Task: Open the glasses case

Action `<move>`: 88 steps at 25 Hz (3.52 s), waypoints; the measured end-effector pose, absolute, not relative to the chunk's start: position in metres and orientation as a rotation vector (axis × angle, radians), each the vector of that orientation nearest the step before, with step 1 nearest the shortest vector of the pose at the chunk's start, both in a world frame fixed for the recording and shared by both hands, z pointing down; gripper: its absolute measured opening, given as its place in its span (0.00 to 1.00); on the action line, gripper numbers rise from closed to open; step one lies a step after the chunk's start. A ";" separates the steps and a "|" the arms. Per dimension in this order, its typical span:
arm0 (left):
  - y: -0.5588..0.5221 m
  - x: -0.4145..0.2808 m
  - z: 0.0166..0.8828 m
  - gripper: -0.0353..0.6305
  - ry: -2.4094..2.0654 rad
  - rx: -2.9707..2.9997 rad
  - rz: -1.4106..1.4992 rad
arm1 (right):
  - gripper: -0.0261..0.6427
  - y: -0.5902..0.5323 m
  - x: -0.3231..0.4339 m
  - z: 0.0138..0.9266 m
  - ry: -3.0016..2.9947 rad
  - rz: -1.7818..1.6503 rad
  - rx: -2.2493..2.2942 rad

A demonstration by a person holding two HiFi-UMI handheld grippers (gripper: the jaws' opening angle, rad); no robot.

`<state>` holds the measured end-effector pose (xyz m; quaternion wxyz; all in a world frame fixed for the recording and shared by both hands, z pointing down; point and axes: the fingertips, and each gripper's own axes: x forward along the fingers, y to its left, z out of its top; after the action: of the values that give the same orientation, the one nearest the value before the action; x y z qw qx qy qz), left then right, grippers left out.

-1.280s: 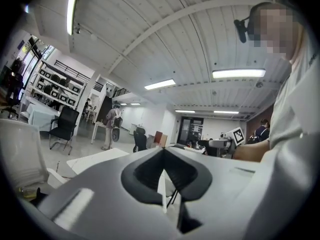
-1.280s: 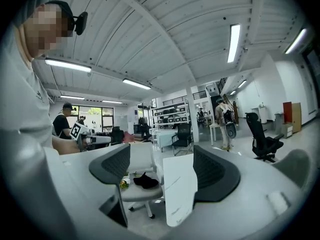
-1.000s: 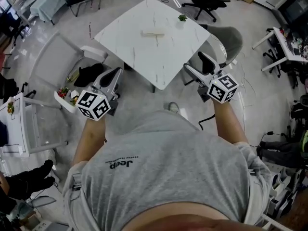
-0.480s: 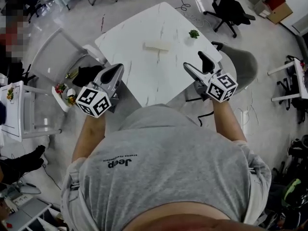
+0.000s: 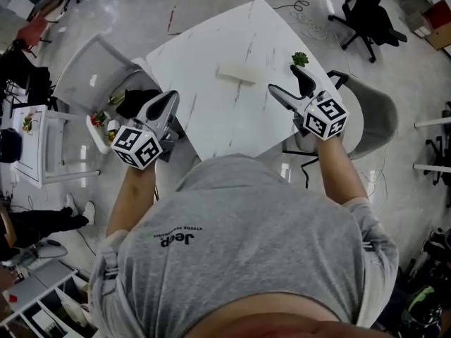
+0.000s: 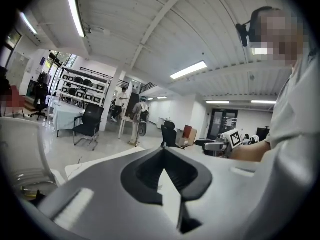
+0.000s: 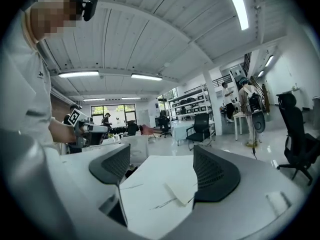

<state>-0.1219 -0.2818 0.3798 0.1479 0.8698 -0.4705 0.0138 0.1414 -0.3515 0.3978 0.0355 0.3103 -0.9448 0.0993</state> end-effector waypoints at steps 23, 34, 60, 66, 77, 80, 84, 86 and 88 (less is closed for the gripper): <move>-0.425 -0.119 0.552 0.13 -1.008 2.614 0.208 | 0.60 -0.445 0.051 0.585 -2.495 0.032 0.702; -0.445 -0.091 0.612 0.13 -0.930 2.619 0.279 | 0.59 -0.467 0.045 0.695 -2.347 -0.026 0.572; -0.449 -0.071 0.631 0.13 -0.866 2.626 0.320 | 0.49 -0.482 0.036 0.709 -2.380 0.038 0.429; -0.447 -0.070 0.630 0.13 -0.863 2.637 0.331 | 0.44 -0.483 0.035 0.701 -2.402 0.051 0.413; -0.442 -0.070 0.628 0.13 -0.854 2.646 0.327 | 0.36 -0.486 0.034 0.688 -2.417 0.033 0.424; -0.442 -0.070 0.627 0.13 -0.852 2.647 0.330 | 0.29 -0.489 0.033 0.683 -2.425 0.011 0.432; -0.442 -0.071 0.628 0.13 -0.855 2.647 0.333 | 0.19 -0.496 0.034 0.677 -2.422 -0.032 0.468; -0.441 -0.071 0.627 0.13 -0.854 2.649 0.334 | 0.17 -0.500 0.036 0.676 -2.415 -0.048 0.483; -0.441 -0.072 0.627 0.13 -0.855 2.648 0.334 | 0.16 -0.504 0.037 0.675 -2.405 -0.065 0.500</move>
<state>-0.0717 -0.4413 0.6270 0.1687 0.9313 -0.3008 0.1173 0.0368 -0.5040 0.6753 0.3354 0.1915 -0.9221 -0.0251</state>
